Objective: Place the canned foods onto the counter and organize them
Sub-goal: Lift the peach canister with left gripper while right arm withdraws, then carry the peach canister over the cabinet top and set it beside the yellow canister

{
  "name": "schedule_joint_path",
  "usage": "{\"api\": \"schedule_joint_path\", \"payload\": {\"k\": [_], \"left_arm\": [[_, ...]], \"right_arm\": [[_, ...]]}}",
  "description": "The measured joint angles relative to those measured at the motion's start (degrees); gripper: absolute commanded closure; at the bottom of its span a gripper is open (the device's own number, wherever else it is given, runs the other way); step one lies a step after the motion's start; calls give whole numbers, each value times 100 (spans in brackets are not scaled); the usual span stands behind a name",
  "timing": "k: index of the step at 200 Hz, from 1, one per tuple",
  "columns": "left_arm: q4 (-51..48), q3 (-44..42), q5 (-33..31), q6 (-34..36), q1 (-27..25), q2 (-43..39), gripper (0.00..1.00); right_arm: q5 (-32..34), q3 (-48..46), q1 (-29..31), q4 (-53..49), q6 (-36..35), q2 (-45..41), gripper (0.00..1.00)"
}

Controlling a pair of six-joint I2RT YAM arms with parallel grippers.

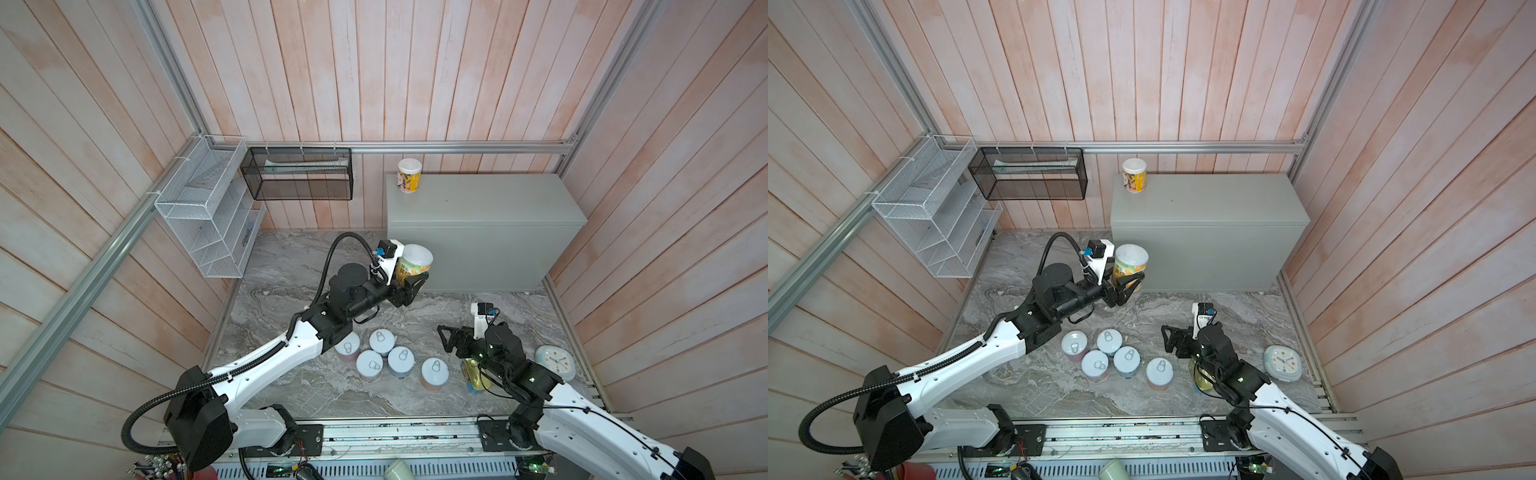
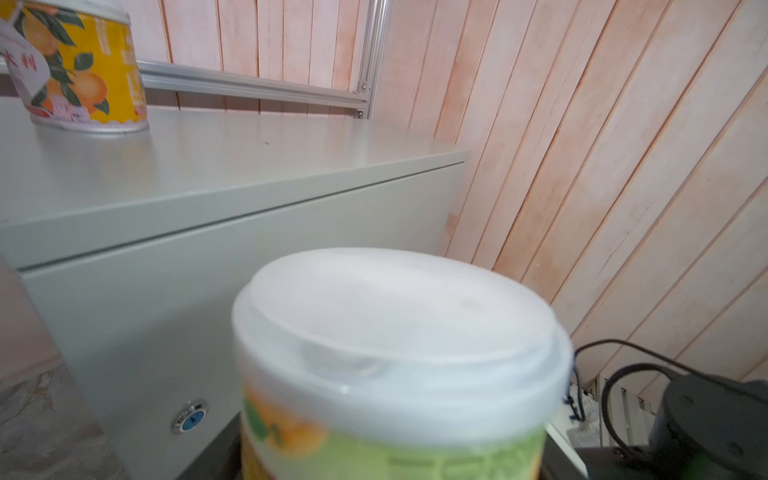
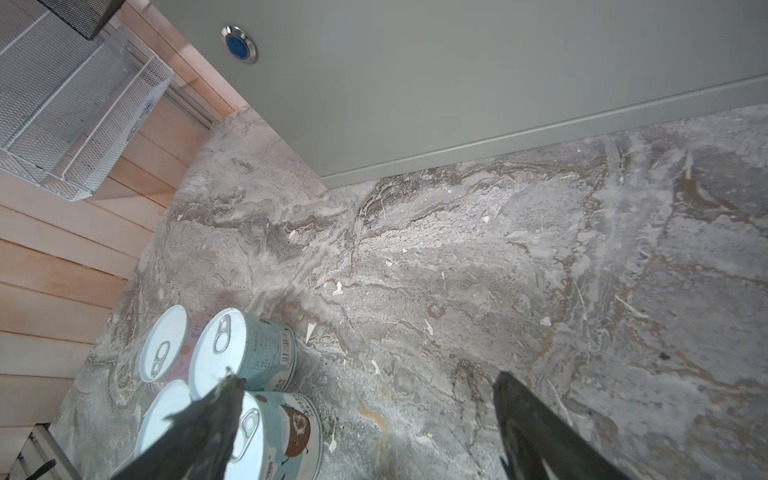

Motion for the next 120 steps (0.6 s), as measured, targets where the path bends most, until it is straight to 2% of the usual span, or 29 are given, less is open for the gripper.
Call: {"api": "schedule_joint_path", "payload": {"k": [67,101,120], "left_arm": [[-321,1864,0,688,70,761,50],[-868,2977,52,905,367,1550,52],[-1054,3305,120,925,588,1779,52]], "right_arm": [[31,-214,0,-85,48,-444,6],[251,-118,0,-544,-94,-494,6],[374,-61,0,-734,-166,-566,6]]}}
